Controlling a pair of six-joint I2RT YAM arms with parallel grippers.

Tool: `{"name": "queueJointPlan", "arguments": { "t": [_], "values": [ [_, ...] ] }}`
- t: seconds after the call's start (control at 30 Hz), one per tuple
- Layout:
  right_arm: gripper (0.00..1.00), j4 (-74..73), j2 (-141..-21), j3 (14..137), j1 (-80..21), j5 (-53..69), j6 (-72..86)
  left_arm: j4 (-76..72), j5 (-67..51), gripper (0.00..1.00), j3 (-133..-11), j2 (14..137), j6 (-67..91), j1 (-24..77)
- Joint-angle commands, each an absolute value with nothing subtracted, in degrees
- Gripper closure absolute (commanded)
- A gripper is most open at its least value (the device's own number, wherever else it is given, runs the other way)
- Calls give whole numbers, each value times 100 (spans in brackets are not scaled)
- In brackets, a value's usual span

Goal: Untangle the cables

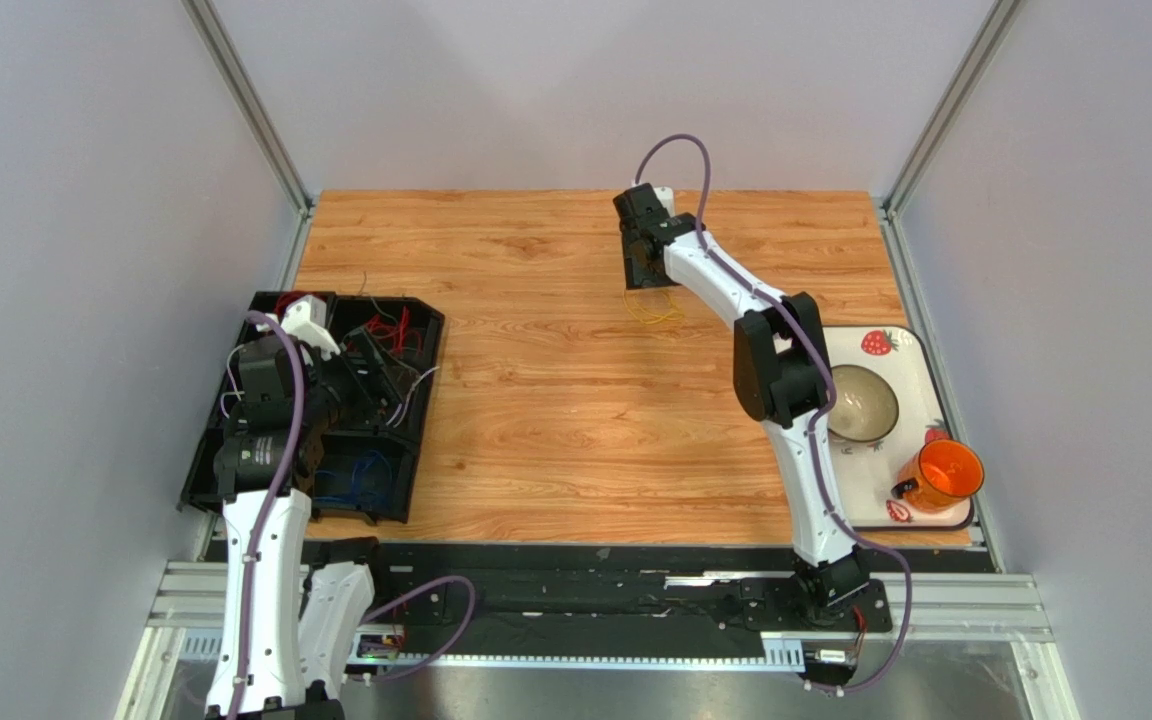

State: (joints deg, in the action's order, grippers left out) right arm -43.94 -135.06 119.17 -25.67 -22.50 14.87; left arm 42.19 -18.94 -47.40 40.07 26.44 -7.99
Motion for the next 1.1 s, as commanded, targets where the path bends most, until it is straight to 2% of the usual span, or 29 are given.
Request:
{"name": "queueJointPlan", "arguments": {
  "t": [0.0,0.1,0.2,0.37,0.47,0.53,0.6,0.87,0.97,1.07],
  "values": [
    [43,-4386,-13640,12287,-2496,-2408,1406,4078,-1872,14,-4772,4017,2531,-800],
    [47,-4394,-13711,12357,-2461,-2400,1415,4087,-1872,14,-4773,4017,2531,-800],
    [57,-4421,-13772,12427,-2435,-2303,1424,4061,-1872,14,-4772,4025,2540,-800],
    [61,-4403,-13790,12410,-2435,-2110,1485,4069,-1872,14,-4772,4043,2531,-791],
    [72,-4412,-13825,12384,-2435,-2057,1512,4069,-1863,14,-4772,4025,2522,-800],
    [90,-4430,-13808,12358,-2426,-2022,1547,4069,-1855,14,-4772,4025,2522,-800],
    [100,-4499,-13799,12401,-2408,-1891,1582,4069,-1854,14,-4772,4034,2531,-800],
    [100,-4745,-13035,12532,-2434,-1380,1678,4069,-1846,15,-4764,4034,2522,-800],
    [100,-4782,-12324,12770,-2505,-1003,1810,4078,-1854,15,-4764,4034,2522,-791],
    [100,-4169,-11279,12421,-2618,-563,1819,4069,-1837,15,-4764,4034,2531,-800]
  ]
}}
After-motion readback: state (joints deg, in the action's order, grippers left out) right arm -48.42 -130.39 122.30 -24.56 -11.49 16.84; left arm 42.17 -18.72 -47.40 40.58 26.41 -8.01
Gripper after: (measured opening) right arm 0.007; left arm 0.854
